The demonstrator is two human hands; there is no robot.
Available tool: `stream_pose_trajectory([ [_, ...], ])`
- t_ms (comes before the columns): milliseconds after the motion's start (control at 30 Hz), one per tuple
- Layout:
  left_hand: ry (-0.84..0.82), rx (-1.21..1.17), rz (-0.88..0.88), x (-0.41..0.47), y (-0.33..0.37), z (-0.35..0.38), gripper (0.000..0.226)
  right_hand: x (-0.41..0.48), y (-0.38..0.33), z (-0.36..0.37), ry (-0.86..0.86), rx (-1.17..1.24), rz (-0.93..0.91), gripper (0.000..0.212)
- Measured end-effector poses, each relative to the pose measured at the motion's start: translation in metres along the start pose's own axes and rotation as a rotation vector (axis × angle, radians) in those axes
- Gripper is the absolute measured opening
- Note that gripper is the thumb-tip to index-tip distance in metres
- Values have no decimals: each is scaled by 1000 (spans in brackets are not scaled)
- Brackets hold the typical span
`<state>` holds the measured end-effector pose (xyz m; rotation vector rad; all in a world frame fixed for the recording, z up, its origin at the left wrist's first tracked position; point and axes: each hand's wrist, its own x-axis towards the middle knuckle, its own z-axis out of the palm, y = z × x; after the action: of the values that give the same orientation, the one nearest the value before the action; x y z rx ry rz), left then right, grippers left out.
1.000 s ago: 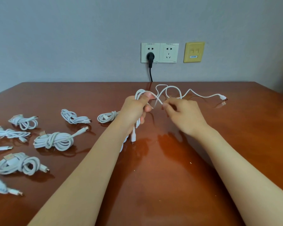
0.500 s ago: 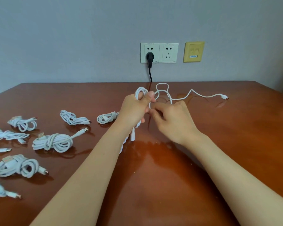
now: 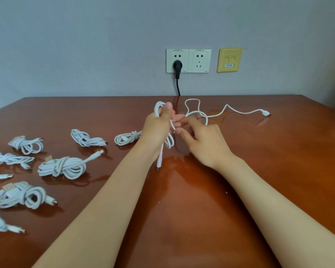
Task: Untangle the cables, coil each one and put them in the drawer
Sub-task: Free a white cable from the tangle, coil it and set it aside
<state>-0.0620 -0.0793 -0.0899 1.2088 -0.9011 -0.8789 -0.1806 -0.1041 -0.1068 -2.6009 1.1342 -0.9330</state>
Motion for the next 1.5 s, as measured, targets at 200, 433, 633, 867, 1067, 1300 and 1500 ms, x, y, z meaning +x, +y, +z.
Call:
stream_pose_trajectory([
  [200,139,-736,-98,11,20,-25,40,-1,3,-1,20,51,-18,33],
  [433,63,-565,-98,8,19,-26,41,-2,0,-3,58,38,-125,10],
  [633,62,-393,-79,4,19,-24,39,0,0,4,232,-189,-364,12],
  [867,44,-218,-76,2,17,-20,38,0,-6,-1,292,-94,-482,17],
  [1067,26,-4,-93,-5,15,-8,39,0,-13,-6,202,196,-336,14],
  [1300,-256,14,-279,-16,14,-1,60,-1,-13,-13,118,423,-23,49],
  [1500,-499,201,-405,-18,12,-2,70,-1,-10,-21,36,486,50,57],
])
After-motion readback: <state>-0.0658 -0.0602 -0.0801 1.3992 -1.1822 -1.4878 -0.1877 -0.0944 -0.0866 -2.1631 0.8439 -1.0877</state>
